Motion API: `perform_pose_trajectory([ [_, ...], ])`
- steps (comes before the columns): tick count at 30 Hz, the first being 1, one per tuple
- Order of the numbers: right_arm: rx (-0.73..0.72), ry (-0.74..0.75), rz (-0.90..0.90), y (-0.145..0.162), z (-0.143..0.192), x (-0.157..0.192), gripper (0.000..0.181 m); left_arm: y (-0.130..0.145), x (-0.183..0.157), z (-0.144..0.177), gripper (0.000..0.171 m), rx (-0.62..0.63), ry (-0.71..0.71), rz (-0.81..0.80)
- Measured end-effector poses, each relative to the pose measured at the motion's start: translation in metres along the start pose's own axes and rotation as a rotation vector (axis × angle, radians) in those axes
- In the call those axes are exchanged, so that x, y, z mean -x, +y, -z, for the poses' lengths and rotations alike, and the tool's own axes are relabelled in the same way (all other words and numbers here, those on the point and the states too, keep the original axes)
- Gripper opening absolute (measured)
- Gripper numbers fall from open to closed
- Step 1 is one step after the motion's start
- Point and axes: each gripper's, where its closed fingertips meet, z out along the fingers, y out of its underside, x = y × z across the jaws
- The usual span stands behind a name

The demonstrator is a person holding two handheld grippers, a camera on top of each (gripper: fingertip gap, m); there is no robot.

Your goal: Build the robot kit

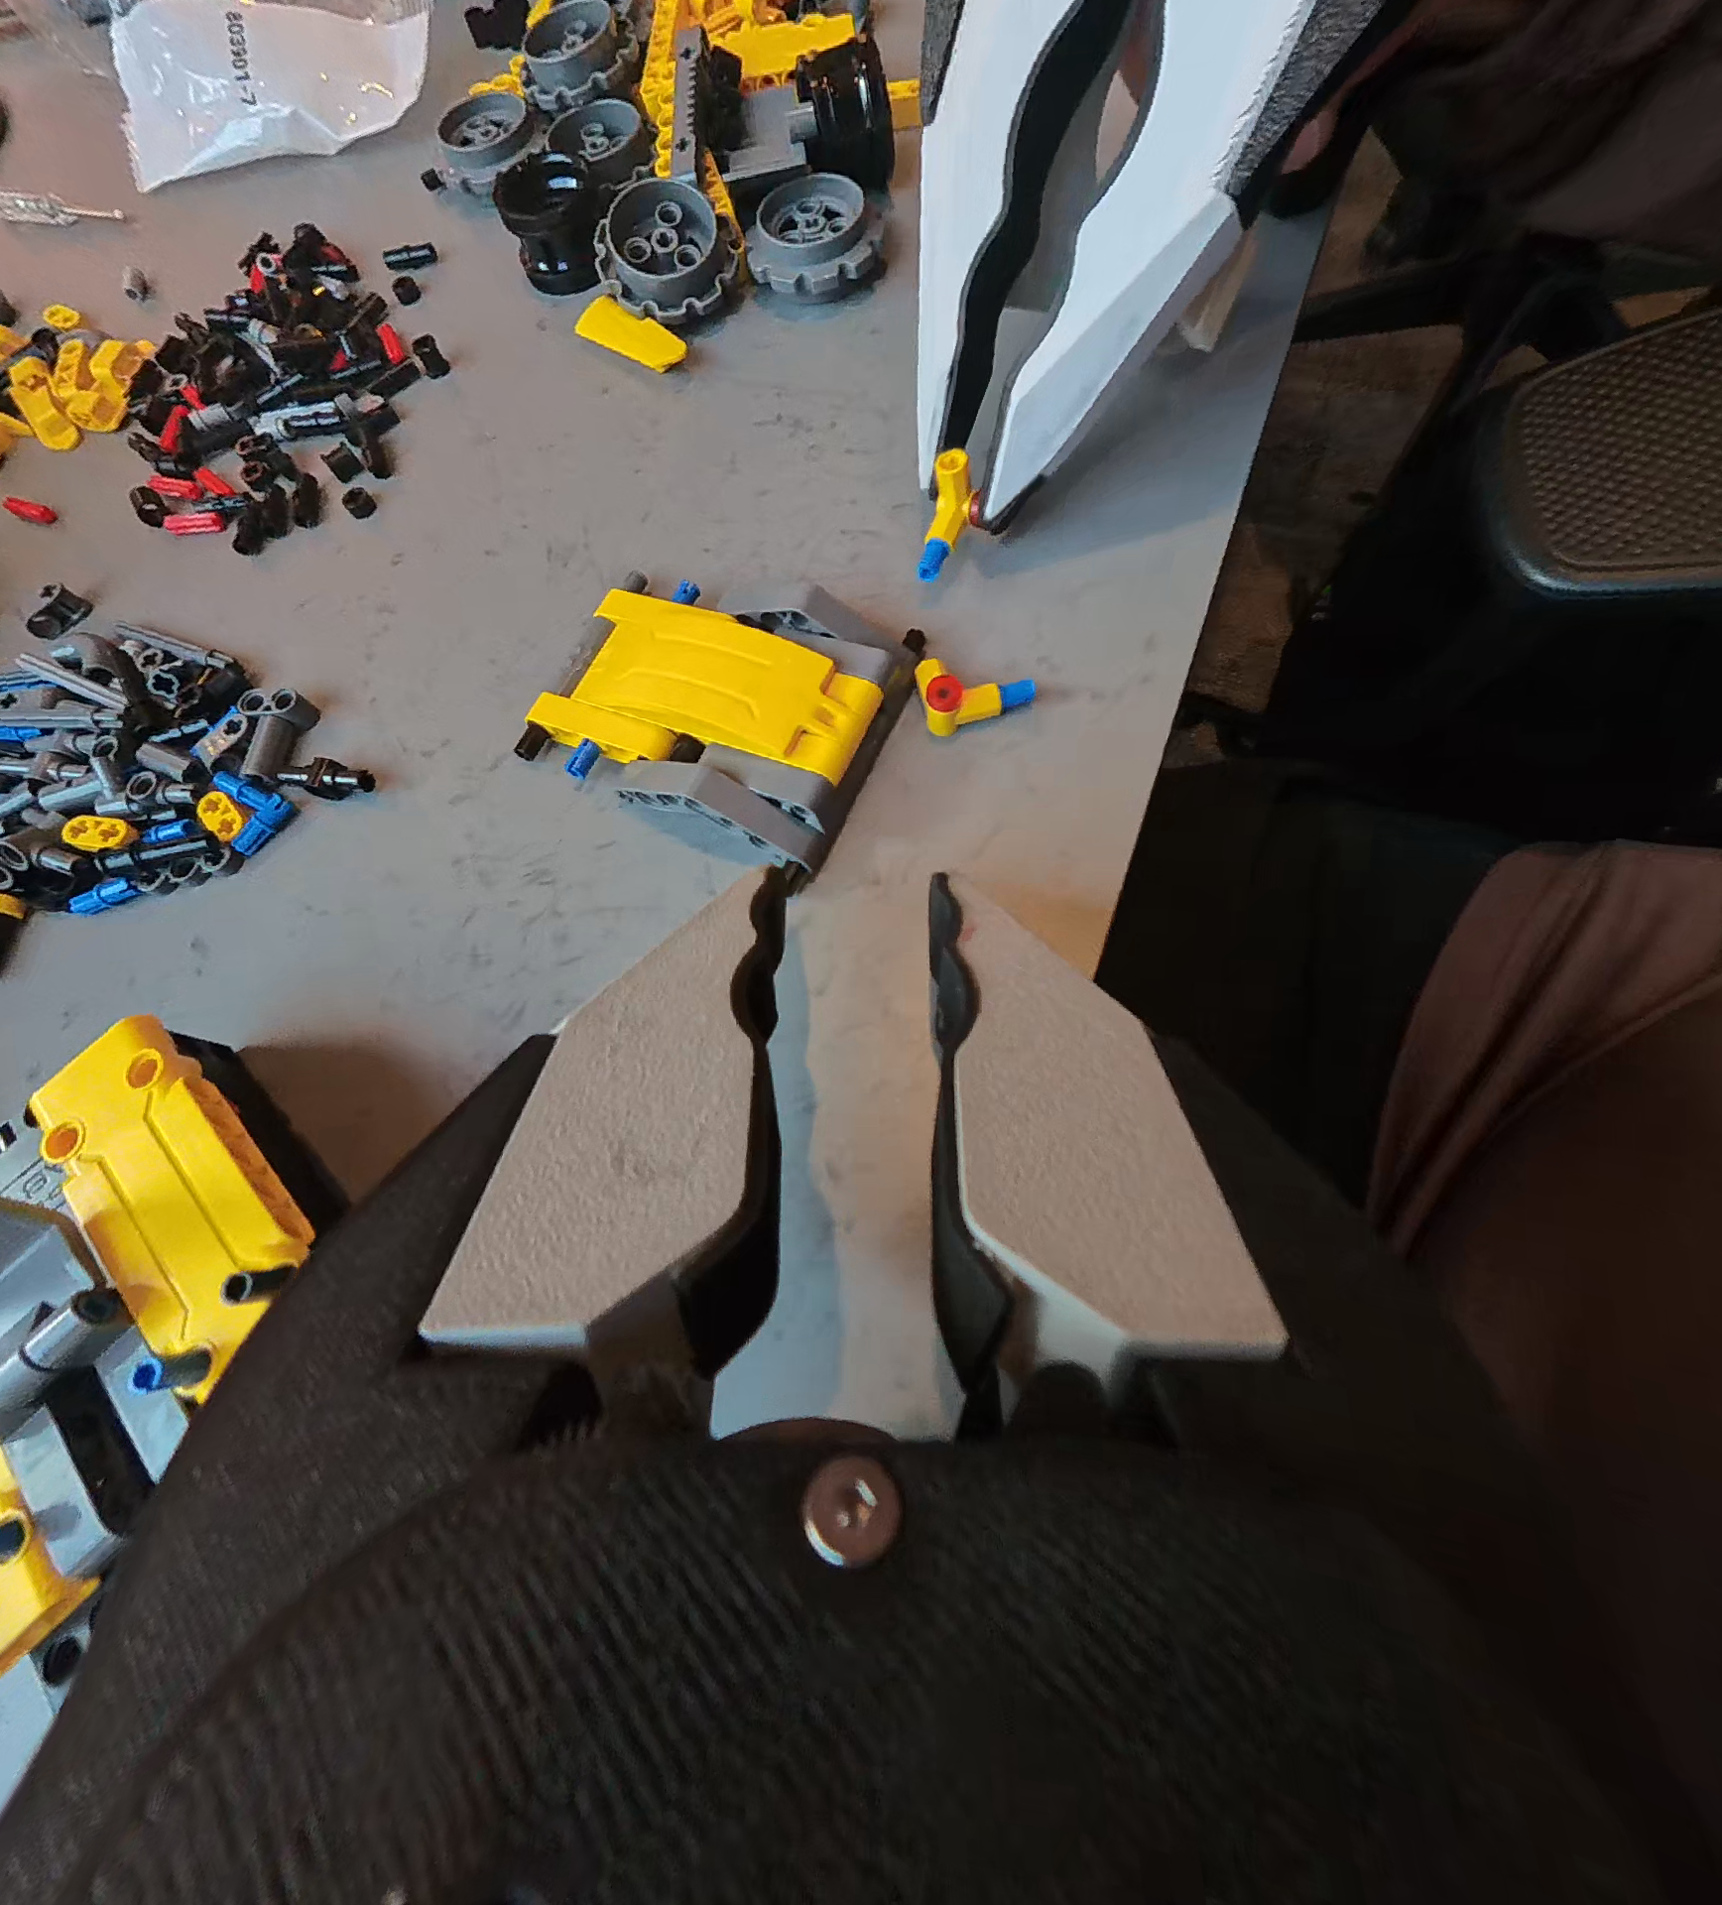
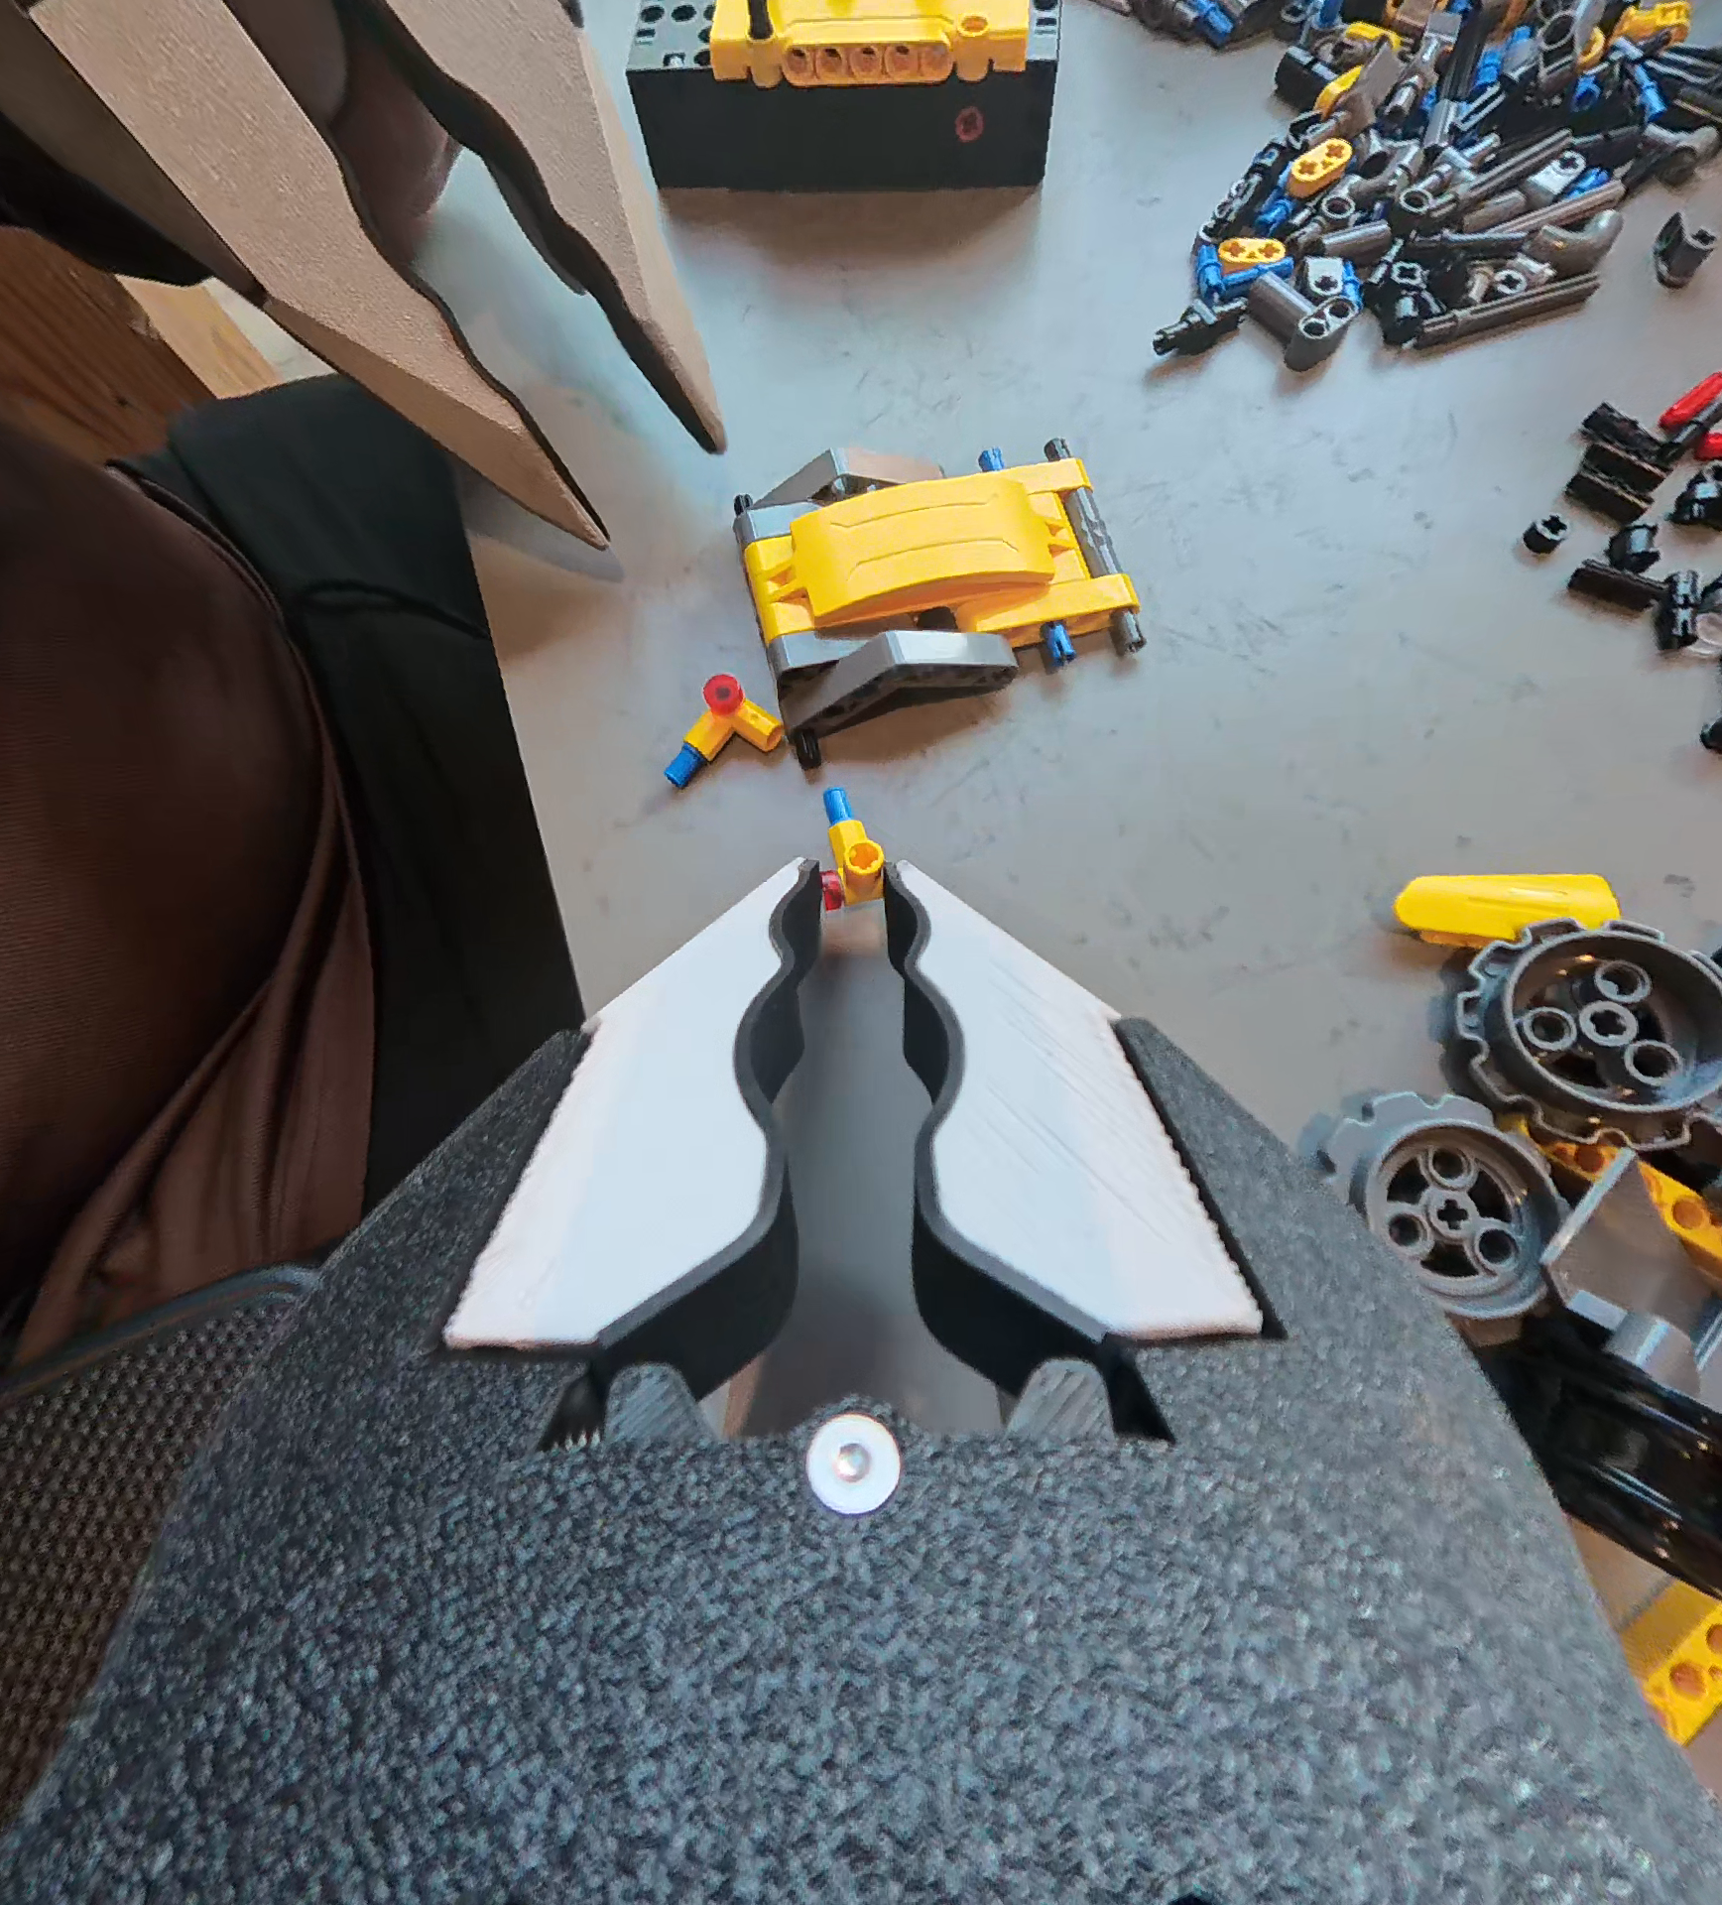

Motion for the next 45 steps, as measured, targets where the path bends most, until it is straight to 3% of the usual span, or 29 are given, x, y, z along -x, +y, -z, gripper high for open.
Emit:
perform_pose_trajectory([
  [7, -0.022, 0.0, -0.018, -0.007, -0.003, 0.0, 0.011, -0.01, 0.011, -0.008, 0.03, -0.01, -0.036, -0.056],
  [16, -0.073, -0.019, -0.021, -0.019, -0.005, 0.005, 0.011, -0.013, 0.024, -0.022, 0.054, 0.028, -0.056, -0.099],
  [27, -0.023, 0.008, 0.011, -0.019, -0.016, 0.007, 0.011, -0.009, 0.023, -0.032, 0.046, 0.07, 0.045, -0.074],
  [45, 0.004, 0.018, -0.002, -0.015, -0.019, 0.006, 0.011, -0.01, 0.023, -0.032, 0.041, 0.064, -0.029, -0.091],
])
